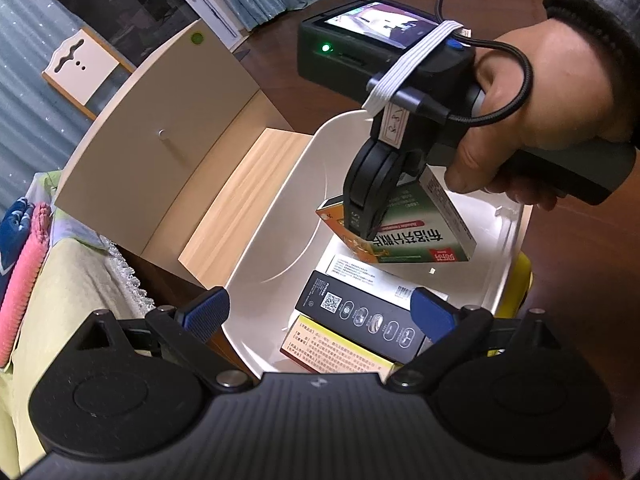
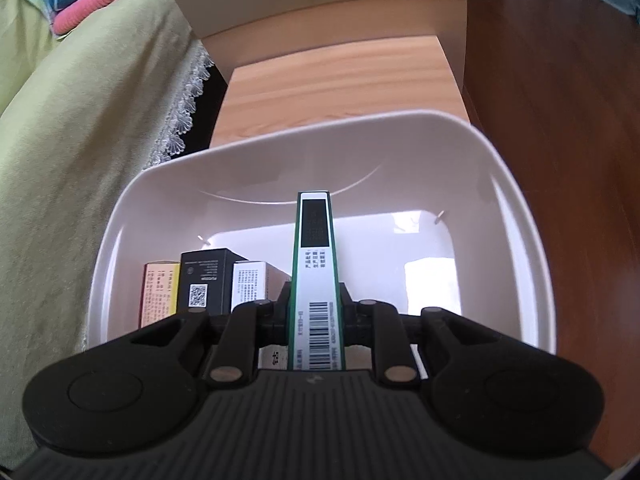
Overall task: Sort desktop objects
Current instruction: 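Lower the orange-green box into the bin beside the other boxes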
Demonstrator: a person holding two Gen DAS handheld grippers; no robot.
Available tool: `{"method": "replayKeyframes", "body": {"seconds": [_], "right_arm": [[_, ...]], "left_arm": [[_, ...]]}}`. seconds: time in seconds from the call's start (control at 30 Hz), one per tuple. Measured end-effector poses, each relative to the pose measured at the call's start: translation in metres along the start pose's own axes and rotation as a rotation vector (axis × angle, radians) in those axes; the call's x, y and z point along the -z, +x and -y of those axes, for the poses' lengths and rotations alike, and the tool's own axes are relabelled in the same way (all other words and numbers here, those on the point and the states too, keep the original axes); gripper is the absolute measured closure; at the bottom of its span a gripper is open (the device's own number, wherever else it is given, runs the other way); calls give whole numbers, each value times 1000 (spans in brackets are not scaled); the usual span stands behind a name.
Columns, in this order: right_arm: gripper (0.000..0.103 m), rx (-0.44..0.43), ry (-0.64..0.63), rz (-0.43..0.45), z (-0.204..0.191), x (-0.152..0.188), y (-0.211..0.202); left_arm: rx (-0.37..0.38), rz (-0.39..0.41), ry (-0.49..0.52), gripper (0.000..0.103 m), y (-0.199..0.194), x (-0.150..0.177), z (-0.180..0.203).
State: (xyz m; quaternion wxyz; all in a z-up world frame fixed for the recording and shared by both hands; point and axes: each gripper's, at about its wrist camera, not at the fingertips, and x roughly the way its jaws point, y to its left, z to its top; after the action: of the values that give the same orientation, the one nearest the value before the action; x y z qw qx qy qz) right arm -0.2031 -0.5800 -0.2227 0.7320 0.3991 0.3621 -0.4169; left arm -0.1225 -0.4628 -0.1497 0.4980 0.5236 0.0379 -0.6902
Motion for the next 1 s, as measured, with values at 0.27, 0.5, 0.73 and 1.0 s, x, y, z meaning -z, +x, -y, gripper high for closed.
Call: {"method": "replayKeyframes", "body": {"seconds": [0.27, 0.5, 0.73, 1.0], "right_arm": [[86, -3, 4, -23, -1, -1, 14], [86, -17, 5, -72, -1, 5, 23], [86, -24, 5, -116, -1, 10, 28], [82, -45, 47, -133, 1, 16, 29]], "left_arm": [[22, -15, 16, 5, 26, 2, -6], [58, -36, 43, 5, 50, 5, -8], [85, -80, 84, 5, 66, 11, 1], [88, -99, 99, 5, 66, 17, 5]]}}
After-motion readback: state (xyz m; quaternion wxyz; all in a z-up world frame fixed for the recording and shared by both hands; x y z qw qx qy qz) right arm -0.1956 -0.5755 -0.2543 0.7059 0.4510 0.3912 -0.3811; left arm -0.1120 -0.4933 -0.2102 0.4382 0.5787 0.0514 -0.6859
